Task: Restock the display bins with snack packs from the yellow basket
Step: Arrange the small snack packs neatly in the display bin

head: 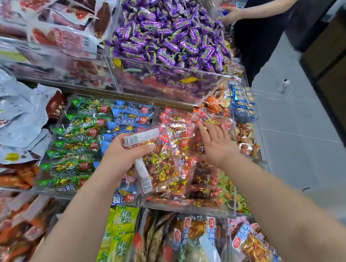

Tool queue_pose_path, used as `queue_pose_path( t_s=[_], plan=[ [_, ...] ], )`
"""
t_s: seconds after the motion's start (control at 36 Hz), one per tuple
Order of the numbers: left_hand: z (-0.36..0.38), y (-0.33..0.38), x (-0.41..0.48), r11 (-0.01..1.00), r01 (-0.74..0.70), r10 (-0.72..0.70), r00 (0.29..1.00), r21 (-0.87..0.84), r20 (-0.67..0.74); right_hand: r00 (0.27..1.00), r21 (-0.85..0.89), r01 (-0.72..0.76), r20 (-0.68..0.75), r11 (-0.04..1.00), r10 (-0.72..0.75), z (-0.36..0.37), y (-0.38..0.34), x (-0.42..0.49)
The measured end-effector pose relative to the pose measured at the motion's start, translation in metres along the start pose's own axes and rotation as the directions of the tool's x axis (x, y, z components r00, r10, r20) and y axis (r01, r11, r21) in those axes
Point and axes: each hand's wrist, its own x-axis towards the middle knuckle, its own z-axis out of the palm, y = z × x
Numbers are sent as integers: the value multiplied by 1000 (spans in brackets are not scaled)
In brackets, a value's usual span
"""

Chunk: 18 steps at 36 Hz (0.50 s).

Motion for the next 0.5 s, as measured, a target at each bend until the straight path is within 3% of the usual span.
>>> queue_pose_path(
  t_s=[0.08, 0.22, 0.5],
  plan=[
    [-1, -2, -1, 1000, 6, -7, 1000, -18, -4, 997, -47, -6, -72, 999, 2, 16, -2, -13],
    [-4, -2, -1, 1000, -5, 5, 1000, -22, -19, 994, -111, 54, 101, 992, -43, 30, -3, -26],
    [0, -1, -1, 1000, 1, -1, 1000, -4, -26, 997, -249, 77, 19, 965, -75, -2, 14, 16]
  ],
)
